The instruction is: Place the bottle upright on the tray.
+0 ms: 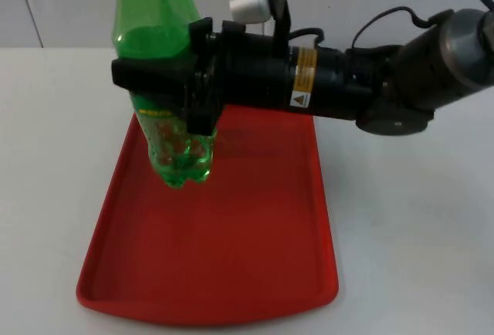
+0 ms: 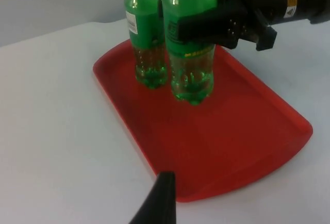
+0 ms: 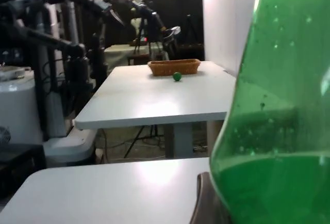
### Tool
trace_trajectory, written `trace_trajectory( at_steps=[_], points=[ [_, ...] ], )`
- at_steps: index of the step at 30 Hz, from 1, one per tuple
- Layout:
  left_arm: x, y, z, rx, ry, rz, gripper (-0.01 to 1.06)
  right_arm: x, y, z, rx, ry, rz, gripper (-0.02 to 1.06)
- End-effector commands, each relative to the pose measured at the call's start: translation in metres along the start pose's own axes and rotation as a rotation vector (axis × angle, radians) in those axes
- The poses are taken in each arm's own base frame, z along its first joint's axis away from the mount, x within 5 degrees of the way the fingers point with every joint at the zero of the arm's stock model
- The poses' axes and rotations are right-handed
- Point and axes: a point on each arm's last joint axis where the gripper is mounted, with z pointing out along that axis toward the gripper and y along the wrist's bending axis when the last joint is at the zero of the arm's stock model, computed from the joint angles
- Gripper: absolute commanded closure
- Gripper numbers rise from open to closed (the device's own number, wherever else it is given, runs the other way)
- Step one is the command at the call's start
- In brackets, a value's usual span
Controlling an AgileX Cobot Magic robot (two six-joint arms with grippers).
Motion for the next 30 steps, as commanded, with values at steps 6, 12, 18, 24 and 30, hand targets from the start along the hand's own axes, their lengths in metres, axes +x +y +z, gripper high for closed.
trace_trajectory(
  at_steps=[6, 12, 18, 24, 30],
  points=[
    [0.003, 0.001, 0.001, -0.012, 0.014, 0.004, 0.18, 0.000, 0.003, 0.000, -0.101, 0.025, -0.050, 1.05],
    [0.003, 0.001, 0.001, -0.013, 0.014, 0.004, 0.18, 0.006, 0.003, -0.003, -0.052, 0.012, -0.068, 1.05],
    [0.003, 0.002, 0.001, -0.015, 0.014, 0.005, 0.18, 0.017, 0.008, -0.008, 0.016, 0.010, -0.119, 1.05],
    [0.003, 0.002, 0.001, -0.017, 0.015, 0.006, 0.18, 0.038, 0.005, -0.013, 0.128, 0.006, -0.091, 1.05],
    [0.003, 0.002, 0.001, -0.017, 0.015, 0.006, 0.18, 0.053, 0.007, -0.011, 0.164, 0.013, -0.071, 1.05]
  ],
)
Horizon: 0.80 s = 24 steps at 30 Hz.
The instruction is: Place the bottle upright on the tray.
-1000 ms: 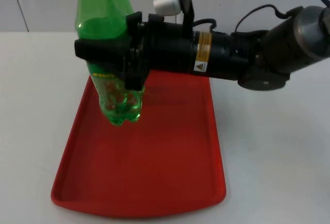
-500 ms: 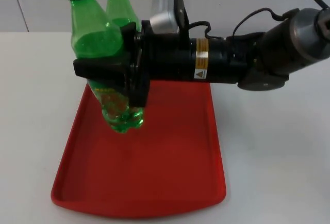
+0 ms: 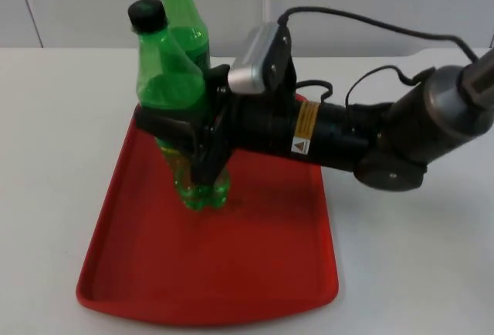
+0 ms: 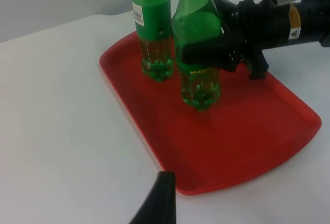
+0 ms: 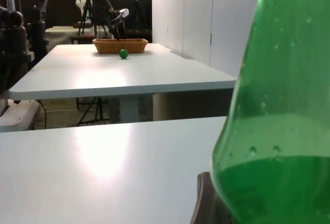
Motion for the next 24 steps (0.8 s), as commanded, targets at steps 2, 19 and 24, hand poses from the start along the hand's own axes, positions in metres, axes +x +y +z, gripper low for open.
trace_trajectory(
  at_steps=[2, 19, 24],
  points=[
    [0.0014, 0.0004, 0.0010, -0.002, 0.000, -0.003, 0.18, 0.0012, 0.0065, 0.0019, -0.008, -0.017, -0.003, 1.05],
    [0.0014, 0.0002, 0.0010, -0.001, 0.000, -0.004, 0.18, 0.0010, 0.0038, 0.0009, 0.016, -0.021, -0.035, 1.05],
    [0.0014, 0.0002, 0.0010, -0.001, 0.000, -0.004, 0.18, 0.0012, 0.0040, 0.0008, 0.017, -0.021, -0.034, 1.05]
  ],
)
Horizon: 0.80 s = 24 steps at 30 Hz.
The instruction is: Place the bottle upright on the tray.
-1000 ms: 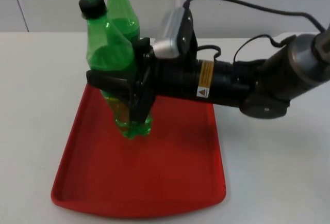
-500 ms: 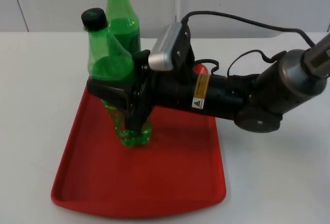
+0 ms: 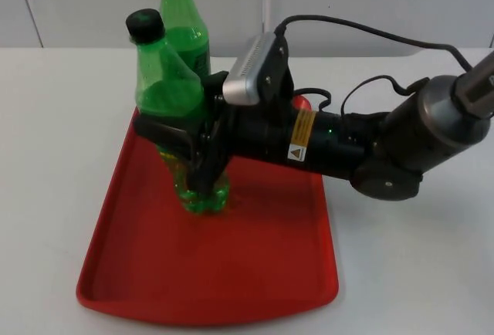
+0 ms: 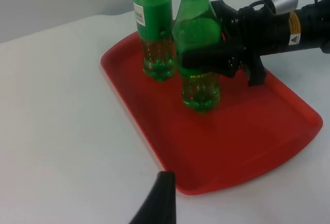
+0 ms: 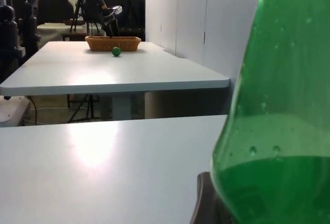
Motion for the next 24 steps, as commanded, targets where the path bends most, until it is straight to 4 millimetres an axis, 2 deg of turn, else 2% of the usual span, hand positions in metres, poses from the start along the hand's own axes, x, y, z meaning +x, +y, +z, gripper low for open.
trace_trajectory(
  at_steps=[1, 7, 21, 23, 24],
  points=[
    [0.001, 0.000, 0.001, -0.001, 0.000, -0.004, 0.18, -0.002, 0.003, 0.000, -0.008, -0.020, -0.011, 1.05],
    [0.001, 0.000, 0.001, -0.001, 0.000, -0.004, 0.18, 0.006, 0.003, -0.009, 0.065, 0.003, -0.008, 1.05],
    [0.001, 0.000, 0.001, -0.001, 0.000, -0.004, 0.18, 0.010, 0.009, -0.011, 0.027, 0.022, -0.019, 1.04],
    [0.001, 0.000, 0.001, -0.001, 0.000, -0.004, 0.18, 0.010, 0.009, -0.011, 0.026, 0.022, -0.019, 1.01],
    [0.001, 0.000, 0.001, -0.001, 0.000, -0.004, 0.18, 0.010, 0.008, -0.011, 0.029, 0.022, -0.019, 0.95]
  ],
)
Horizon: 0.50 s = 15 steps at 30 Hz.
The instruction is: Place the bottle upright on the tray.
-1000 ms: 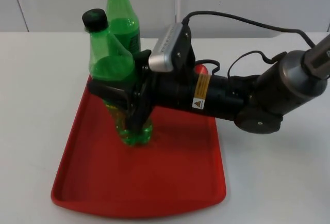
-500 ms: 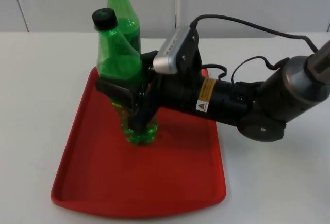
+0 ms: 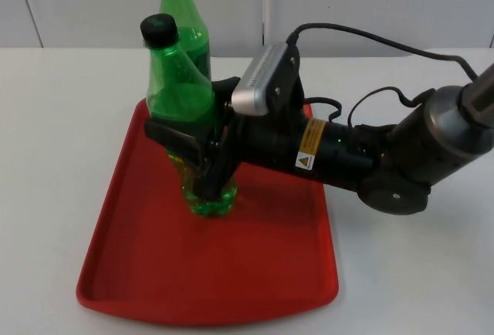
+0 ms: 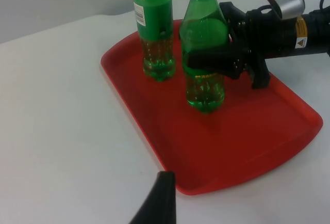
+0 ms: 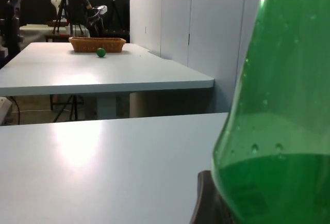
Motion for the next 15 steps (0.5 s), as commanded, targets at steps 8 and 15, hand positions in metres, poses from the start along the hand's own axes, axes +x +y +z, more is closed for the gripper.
trace_trajectory(
  at_steps=[8, 15],
  points=[
    [0.001, 0.000, 0.001, -0.001, 0.000, -0.004, 0.18, 0.004, -0.006, -0.008, -0.002, 0.030, 0.015, 0.55],
    [0.001, 0.000, 0.001, -0.001, 0.000, -0.004, 0.18, 0.006, -0.007, -0.014, -0.067, 0.053, 0.043, 0.16]
  ],
)
